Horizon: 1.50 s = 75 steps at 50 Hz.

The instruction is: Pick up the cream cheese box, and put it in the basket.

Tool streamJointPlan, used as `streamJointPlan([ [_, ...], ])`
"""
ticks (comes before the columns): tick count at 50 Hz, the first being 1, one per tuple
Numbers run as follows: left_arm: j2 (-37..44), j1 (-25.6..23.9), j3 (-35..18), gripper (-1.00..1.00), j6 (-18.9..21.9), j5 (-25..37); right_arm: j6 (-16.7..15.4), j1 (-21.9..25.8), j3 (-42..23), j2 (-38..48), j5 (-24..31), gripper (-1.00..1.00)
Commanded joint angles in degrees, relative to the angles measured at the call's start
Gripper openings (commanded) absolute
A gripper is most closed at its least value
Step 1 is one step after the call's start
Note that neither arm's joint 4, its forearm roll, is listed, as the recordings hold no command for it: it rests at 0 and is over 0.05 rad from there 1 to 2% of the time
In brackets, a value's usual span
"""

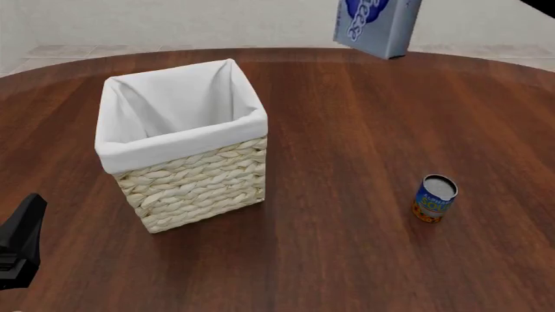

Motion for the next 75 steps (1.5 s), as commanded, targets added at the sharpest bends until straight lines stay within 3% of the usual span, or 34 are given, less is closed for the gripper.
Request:
streamJointPlan([
  [1,0.00,0.00,0.00,1.00,0.00,0.00,0.63,5.91,-4.09,4.73,-1.93,-1.00],
  [8,0.01,0.00,0.00,1.00,0.00,0.00,-1.11,7.38,-6.23,7.82,-3.14,-1.00],
  [10,-0.02,0.01,0.00,1.00,0.00,0.00,0.20,7.86,-7.13,9.50,-3.08,-1.00],
  [18,0.00,-0.01,0.00,1.00,0.01,0.00,0.06,9.78,-9.88,13.21,-3.84,-1.00],
  [29,0.00,0.00,0.00,1.00,0.00,0.00,-1.23,12.18,-18.89,20.68,-2.24,-1.00],
  [31,0.01,0.00,0.00,1.00,0.00,0.00,-1.55,12.44,-19.33,21.10,-2.42,-1.00],
  [33,-0.01,0.01,0.00,1.00,0.00,0.00,-4.14,12.46,-20.41,21.99,-2.69,-1.00],
  [39,0.00,0.00,0.00,1.00,0.00,0.00,-3.05,12.79,-23.83,26.02,-2.11,-1.00],
  [46,0.00,0.00,0.00,1.00,0.01,0.00,-3.02,14.70,-23.11,27.88,-4.04,-1.00],
  [49,0.01,0.00,0.00,1.00,0.00,0.00,-0.75,16.46,-21.21,27.61,-6.84,-1.00],
  [52,-0.01,0.00,0.00,1.00,0.00,0.00,-1.34,17.20,-20.82,28.42,-8.29,-1.00],
  [75,0.00,-0.01,0.00,1.00,-0.01,0.00,-0.84,16.66,-23.63,38.35,-13.23,-1.00],
])
